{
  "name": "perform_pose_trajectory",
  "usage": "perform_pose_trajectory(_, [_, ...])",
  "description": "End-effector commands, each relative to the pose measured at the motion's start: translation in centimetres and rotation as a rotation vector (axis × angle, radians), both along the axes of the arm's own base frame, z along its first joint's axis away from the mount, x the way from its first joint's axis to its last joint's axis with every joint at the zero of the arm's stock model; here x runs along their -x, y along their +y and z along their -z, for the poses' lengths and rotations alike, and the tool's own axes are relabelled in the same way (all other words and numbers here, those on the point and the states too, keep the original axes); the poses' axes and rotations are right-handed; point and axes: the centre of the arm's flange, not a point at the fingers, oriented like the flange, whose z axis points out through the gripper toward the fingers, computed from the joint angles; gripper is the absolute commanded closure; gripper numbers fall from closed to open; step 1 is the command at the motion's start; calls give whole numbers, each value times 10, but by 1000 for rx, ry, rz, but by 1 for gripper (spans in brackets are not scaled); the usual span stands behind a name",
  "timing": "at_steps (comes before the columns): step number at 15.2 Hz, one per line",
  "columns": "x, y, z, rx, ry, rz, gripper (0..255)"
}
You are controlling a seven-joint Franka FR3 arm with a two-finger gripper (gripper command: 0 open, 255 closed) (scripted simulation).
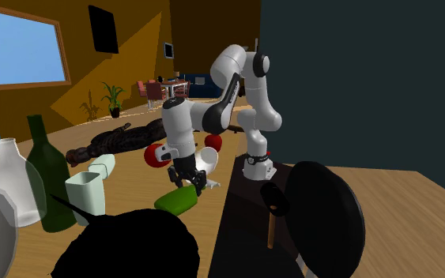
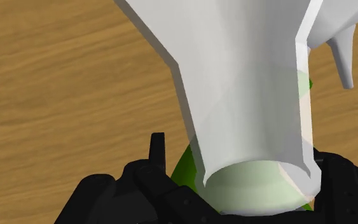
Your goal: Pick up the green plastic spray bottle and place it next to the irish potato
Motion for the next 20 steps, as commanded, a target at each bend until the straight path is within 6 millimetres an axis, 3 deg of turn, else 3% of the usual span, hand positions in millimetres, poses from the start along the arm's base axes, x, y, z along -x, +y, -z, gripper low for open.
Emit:
perform_pose_trajectory(1, [0, 0, -8, 0, 0, 0, 255])
perform_pose_trajectory(20, [0, 0, -108, 0, 0, 0, 255])
